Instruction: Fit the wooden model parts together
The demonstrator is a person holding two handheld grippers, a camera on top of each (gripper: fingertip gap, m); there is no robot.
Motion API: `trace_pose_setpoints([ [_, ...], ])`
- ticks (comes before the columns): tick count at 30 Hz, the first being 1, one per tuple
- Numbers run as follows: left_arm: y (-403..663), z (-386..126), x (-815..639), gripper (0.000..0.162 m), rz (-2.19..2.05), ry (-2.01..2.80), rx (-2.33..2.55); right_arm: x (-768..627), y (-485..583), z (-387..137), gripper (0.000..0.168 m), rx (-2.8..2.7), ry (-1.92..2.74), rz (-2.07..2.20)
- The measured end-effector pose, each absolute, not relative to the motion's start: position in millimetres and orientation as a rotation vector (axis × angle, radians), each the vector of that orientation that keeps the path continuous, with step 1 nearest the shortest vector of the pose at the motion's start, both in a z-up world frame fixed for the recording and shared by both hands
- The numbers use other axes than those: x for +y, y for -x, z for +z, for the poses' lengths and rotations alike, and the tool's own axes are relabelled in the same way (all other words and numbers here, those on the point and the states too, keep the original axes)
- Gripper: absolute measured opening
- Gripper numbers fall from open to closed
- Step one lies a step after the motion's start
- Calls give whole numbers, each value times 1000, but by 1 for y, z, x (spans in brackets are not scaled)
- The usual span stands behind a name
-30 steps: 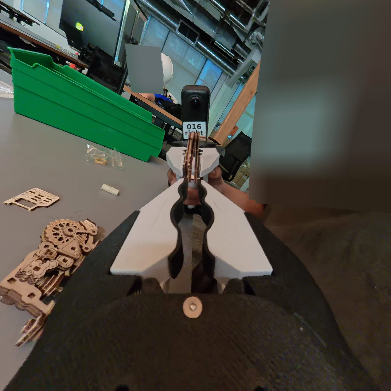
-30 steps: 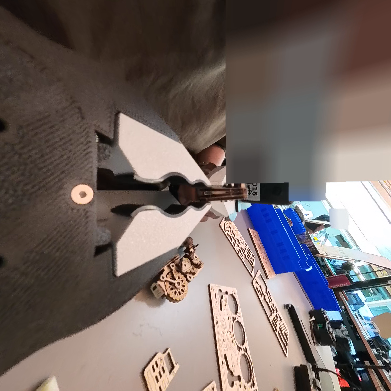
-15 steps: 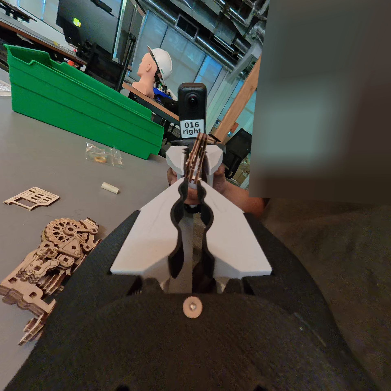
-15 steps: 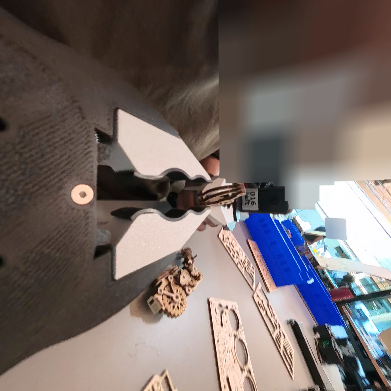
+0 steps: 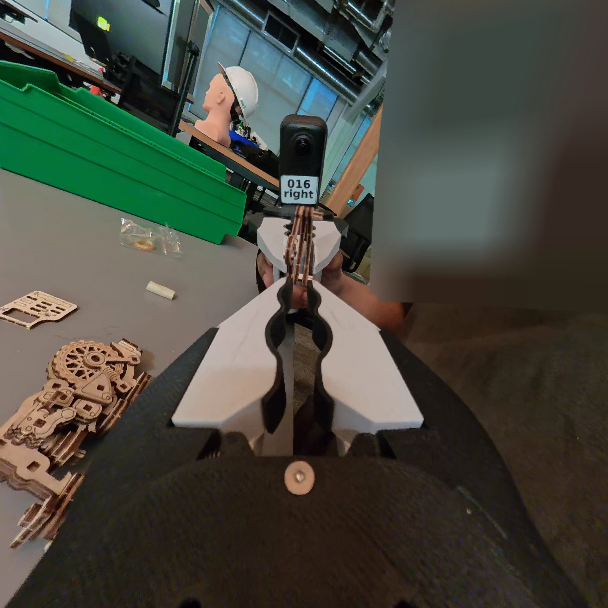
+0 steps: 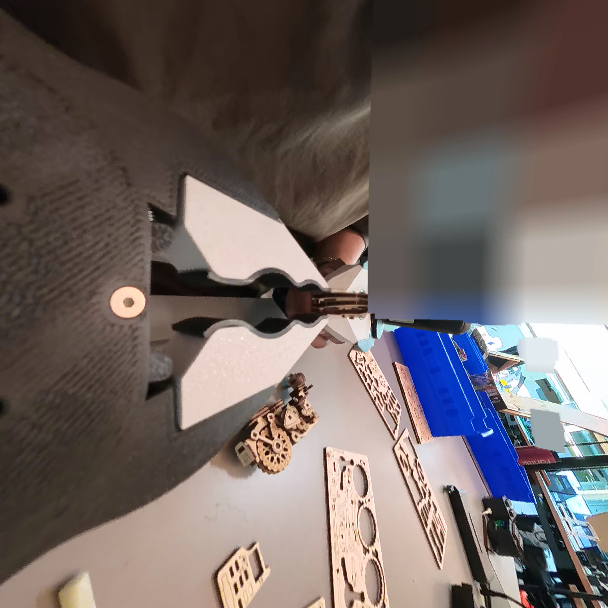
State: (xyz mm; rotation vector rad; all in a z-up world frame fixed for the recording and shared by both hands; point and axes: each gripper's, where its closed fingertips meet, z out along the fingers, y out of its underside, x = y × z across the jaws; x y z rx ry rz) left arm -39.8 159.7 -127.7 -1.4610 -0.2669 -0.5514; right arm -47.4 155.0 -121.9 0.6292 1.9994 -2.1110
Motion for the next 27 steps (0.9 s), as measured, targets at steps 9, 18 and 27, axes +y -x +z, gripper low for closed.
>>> trace_pose_setpoints([
  [9, 40, -128, 160, 5, -546, 1462, -268, 154, 48, -122, 10, 2089, -614, -2141],
  [18, 40, -126, 158, 5, -573, 1443, -260, 154, 46, -121, 10, 2069, -613, -2132],
  [27, 41, -124, 157, 4, -553, 1442, -241, 154, 49, -121, 12, 2078, -623, -2146],
])
